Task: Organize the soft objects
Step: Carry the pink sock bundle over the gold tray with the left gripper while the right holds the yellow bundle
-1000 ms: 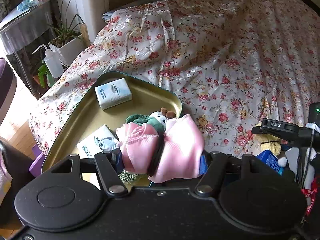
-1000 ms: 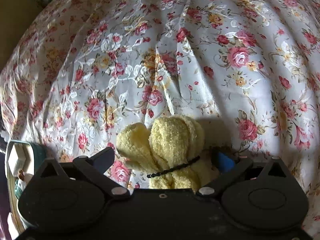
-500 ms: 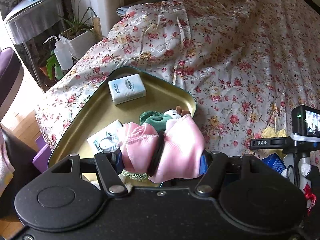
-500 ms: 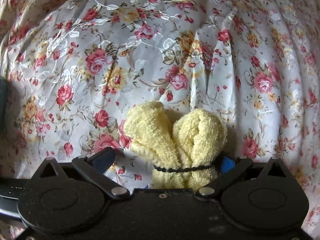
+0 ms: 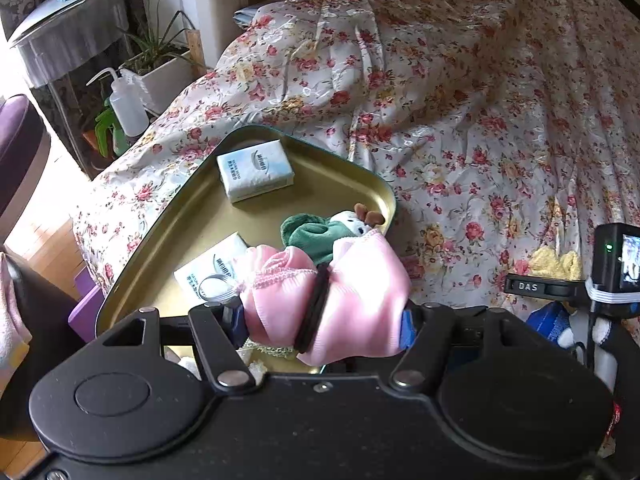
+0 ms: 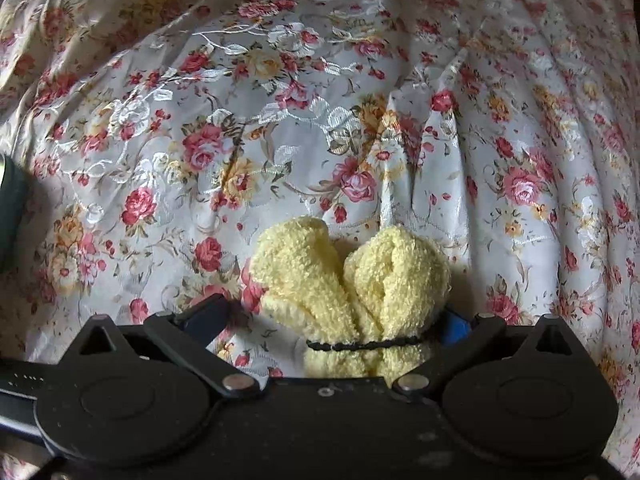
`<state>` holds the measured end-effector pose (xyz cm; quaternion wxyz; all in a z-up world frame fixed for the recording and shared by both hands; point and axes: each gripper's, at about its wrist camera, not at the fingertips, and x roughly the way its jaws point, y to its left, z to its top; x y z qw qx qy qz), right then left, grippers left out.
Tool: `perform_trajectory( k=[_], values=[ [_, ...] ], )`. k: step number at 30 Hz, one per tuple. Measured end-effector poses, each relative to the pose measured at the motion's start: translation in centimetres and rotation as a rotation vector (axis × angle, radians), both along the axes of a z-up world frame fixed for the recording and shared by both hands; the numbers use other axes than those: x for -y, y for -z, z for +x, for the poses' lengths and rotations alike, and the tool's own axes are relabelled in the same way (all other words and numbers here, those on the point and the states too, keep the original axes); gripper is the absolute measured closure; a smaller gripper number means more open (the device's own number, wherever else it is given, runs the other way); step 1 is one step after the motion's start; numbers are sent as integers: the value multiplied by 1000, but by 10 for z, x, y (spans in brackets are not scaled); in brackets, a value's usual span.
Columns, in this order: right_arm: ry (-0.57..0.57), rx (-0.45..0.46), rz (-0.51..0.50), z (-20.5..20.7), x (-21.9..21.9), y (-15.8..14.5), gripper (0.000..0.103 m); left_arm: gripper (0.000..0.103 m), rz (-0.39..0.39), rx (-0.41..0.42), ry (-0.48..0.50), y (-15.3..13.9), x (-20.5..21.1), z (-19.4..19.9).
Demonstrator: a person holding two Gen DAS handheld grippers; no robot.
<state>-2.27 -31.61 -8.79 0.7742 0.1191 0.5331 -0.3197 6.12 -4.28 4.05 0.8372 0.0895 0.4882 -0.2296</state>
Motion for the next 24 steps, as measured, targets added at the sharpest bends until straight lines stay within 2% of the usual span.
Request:
perform_trajectory(
  k=[3, 5, 7, 9, 11, 16, 24],
  values=[
    [63, 73, 52, -10, 10, -6, 0, 40, -4, 0, -20, 0, -5, 3],
    [111, 140, 82, -19, 19, -12, 2, 40, -5, 7, -36, -1, -10, 6],
    [136, 169, 115, -23, 27, -17, 5, 40, -5, 11, -50, -2, -14, 9],
    [126, 164, 133, -26, 30, -20, 6, 40, -1, 9, -66, -1, -18, 12],
    [103, 126, 124, -21, 32, -18, 0, 40, 8, 6, -76, 1, -21, 14],
    [33, -13, 35, -3, 18, -8, 0, 40, 5, 5, -79, 0, -24, 14],
    [-23, 0, 17, 14, 22, -5, 0, 40, 3, 3, -62, 0, -17, 12]
  ],
)
